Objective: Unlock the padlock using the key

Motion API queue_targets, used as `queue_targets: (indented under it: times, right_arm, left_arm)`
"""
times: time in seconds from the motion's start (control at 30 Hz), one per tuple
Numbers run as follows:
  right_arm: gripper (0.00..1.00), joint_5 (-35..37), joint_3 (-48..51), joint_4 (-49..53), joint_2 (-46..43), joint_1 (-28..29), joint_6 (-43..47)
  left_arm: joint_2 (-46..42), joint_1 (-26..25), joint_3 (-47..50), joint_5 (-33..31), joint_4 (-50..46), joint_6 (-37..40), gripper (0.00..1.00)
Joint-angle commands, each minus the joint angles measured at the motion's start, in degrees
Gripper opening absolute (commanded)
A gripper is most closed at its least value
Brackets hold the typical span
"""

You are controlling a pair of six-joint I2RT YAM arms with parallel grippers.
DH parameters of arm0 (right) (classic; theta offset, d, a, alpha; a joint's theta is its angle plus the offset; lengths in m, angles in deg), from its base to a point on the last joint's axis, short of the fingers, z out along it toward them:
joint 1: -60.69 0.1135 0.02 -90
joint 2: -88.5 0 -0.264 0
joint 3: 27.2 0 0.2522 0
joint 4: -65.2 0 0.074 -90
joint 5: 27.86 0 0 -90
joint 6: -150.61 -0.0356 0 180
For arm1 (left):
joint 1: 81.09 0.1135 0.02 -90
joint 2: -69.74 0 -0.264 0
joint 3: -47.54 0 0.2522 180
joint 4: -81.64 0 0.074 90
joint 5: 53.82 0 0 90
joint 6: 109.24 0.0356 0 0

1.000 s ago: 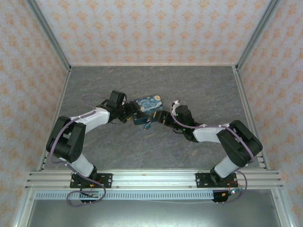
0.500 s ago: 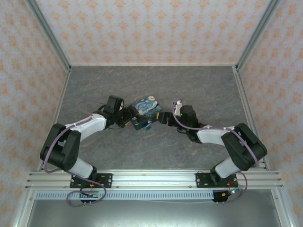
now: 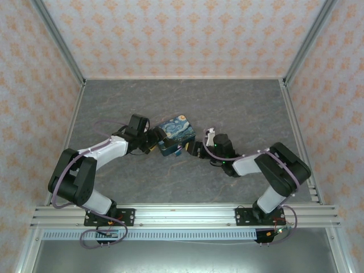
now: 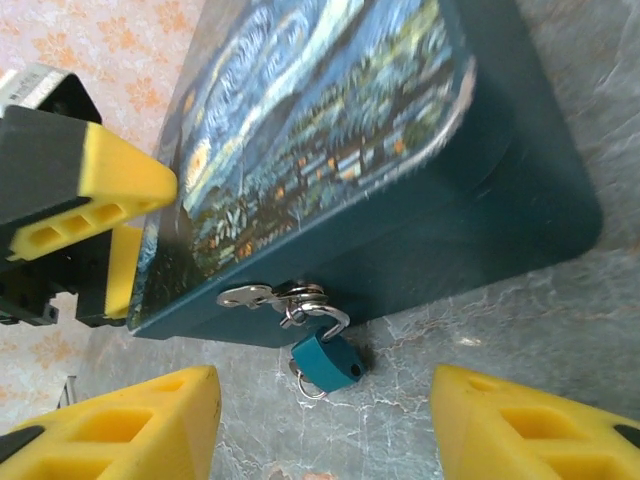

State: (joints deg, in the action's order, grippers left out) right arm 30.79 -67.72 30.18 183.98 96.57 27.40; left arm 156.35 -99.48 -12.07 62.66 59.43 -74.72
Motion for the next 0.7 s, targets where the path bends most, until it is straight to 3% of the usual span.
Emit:
queue_targets:
  times: [0.0, 0.3, 0.67]
  right_arm:
    - [0.57, 0.42, -1.79, -8.75, 3.74, 1.09, -2.45]
    - [0.56, -1.24, -2.98, -16.56, 11.6, 2.27, -3.82]
    - [0.55, -4.23, -6.12, -17.6, 15.81, 2.27, -3.6]
  left_arm:
    - [-0.39, -0.5, -0.93, -1.87, -5.32, 0.91, 0.72]
    - [0.05, -0.52, 0.12, -1.55, -4.03, -0.15, 0.72]
    - [0.23, -0.62, 0.06, -1.52, -3.79, -0.33, 0.72]
